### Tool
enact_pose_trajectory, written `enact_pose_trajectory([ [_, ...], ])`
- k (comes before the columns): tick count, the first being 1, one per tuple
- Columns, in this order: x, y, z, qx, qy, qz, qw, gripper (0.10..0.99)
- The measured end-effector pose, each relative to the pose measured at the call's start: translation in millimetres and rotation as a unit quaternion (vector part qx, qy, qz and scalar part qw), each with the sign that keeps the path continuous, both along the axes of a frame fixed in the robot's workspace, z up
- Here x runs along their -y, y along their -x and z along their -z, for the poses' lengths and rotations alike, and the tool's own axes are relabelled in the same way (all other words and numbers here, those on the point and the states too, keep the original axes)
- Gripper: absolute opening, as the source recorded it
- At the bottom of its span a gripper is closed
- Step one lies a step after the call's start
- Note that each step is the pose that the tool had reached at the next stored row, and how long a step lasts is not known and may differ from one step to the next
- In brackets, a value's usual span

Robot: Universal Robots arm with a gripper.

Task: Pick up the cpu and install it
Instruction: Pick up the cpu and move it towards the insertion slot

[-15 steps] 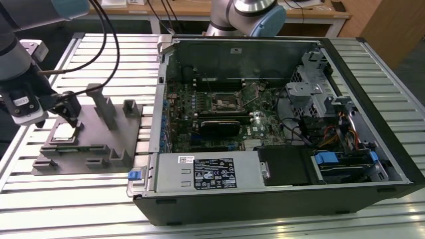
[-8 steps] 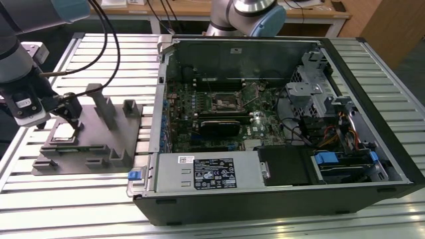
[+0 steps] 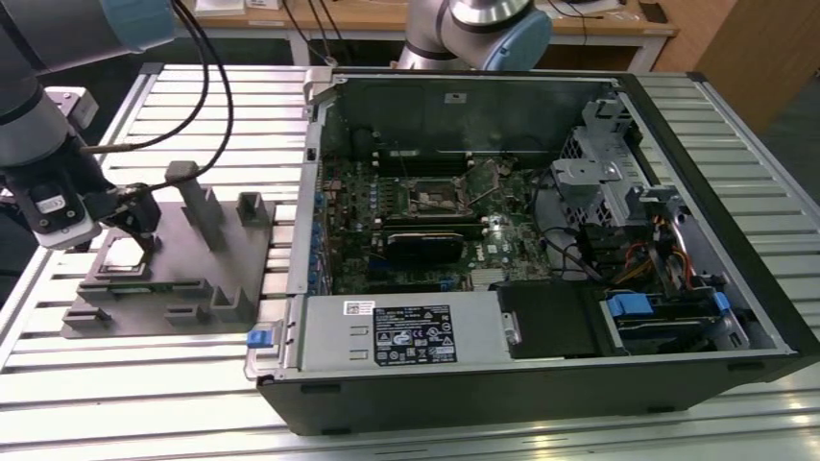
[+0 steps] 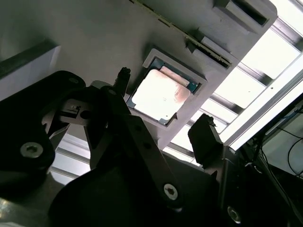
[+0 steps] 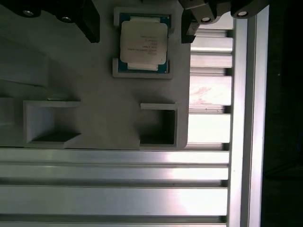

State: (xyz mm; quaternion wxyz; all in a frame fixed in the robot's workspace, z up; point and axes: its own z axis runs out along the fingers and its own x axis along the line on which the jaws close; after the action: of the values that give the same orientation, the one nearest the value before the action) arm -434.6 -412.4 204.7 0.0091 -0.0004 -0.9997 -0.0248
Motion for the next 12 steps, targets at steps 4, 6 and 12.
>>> enact_pose_trajectory([
  [4, 0.0, 0.2, 5.5, -0.0001, -0.0003, 0.000, 1.0000, 0.776],
  [6, -0.1, 0.2, 8.7, -0.0004, -0.0003, 0.000, 1.0000, 0.776],
  [12, -1.5, 0.8, 13.7, -0.0004, -0.0012, 0.000, 1.0000, 0.776],
])
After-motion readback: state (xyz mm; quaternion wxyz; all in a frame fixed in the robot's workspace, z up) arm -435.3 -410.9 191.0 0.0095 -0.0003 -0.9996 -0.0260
